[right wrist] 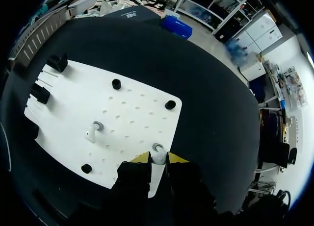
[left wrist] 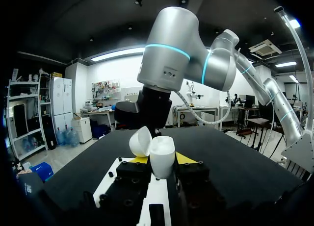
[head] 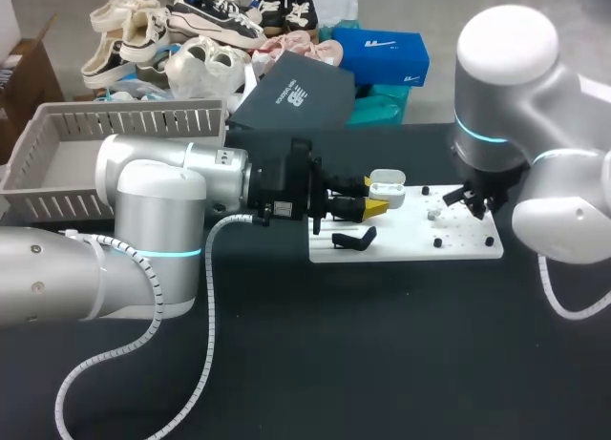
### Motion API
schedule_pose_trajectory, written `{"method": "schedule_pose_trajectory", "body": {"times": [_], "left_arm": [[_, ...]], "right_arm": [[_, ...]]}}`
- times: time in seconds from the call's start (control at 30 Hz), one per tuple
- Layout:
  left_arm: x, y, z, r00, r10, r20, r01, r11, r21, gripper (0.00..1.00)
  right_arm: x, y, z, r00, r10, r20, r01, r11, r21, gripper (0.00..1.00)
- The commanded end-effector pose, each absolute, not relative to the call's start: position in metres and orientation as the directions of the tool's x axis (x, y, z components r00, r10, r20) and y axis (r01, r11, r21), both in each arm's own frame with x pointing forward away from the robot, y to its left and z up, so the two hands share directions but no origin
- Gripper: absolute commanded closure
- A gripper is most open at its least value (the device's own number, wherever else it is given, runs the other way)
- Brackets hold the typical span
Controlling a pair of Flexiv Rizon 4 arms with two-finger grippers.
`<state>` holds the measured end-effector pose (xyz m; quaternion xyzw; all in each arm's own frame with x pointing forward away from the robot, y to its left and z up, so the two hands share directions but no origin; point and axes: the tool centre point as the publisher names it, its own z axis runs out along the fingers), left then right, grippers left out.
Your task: Pick up each earbud case from the left stands, insert the matching earbuds, close the lid, and place the case in the box.
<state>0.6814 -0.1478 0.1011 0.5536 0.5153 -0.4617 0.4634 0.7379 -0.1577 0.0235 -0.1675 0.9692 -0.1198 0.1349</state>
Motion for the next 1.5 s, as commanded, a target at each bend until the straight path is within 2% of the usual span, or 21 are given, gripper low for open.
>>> {"method": "schedule_pose_trajectory", "body": {"times": [0.03, 0.43, 0.87, 1.17, 1.5], "left_arm": [[0.684, -0.148, 0.100, 0.043, 0.142, -0.989, 0.998, -0.045, 0.036, 1.00], [0.684, -0.148, 0.100, 0.043, 0.142, -0.989, 0.998, -0.045, 0.036, 1.00], [0.684, -0.148, 0.100, 0.043, 0.142, -0.989, 0.998, -0.045, 0.036, 1.00], [0.684, -0.148, 0.100, 0.043, 0.142, -0.989, 0.998, -0.045, 0.036, 1.00], [0.684, -0.148, 0.100, 0.043, 0.142, -0.989, 0.998, -0.045, 0.036, 1.00]], "right_arm": [[0.732, -0.159, 0.032, -0.905, -0.358, -0.229, -0.290, 0.914, -0.283, 1.00], [0.700, -0.153, 0.099, -0.880, -0.341, -0.330, -0.276, 0.934, -0.229, 1.00], [0.651, -0.087, 0.187, -0.738, -0.498, -0.455, -0.448, 0.866, -0.221, 1.00], [0.632, -0.041, 0.186, -0.700, -0.603, -0.383, -0.532, 0.798, -0.284, 1.00], [0.628, -0.019, 0.178, -0.798, -0.510, -0.321, -0.452, 0.859, -0.241, 1.00]]}}
